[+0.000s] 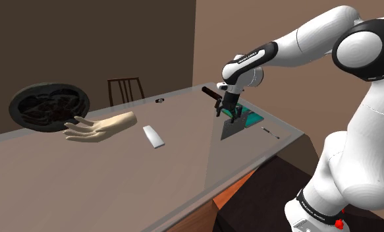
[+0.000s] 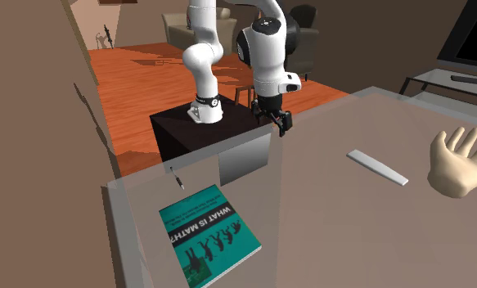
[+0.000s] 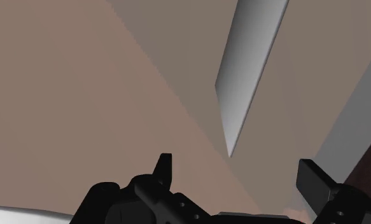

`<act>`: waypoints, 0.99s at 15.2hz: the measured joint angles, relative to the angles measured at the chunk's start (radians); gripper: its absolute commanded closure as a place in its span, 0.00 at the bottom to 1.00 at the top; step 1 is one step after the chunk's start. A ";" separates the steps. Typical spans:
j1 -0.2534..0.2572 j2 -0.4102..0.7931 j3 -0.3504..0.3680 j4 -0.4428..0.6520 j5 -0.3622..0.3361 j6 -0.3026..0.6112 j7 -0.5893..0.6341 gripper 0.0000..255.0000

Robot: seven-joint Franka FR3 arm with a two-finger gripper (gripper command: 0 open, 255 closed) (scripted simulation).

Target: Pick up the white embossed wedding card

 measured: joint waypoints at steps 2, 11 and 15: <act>-0.001 0.008 0.001 -0.003 0.008 0.009 -0.007 1.00; -0.001 0.011 0.001 -0.004 0.011 0.011 -0.010 1.00; 0.001 -0.021 -0.003 0.007 -0.019 -0.020 0.016 1.00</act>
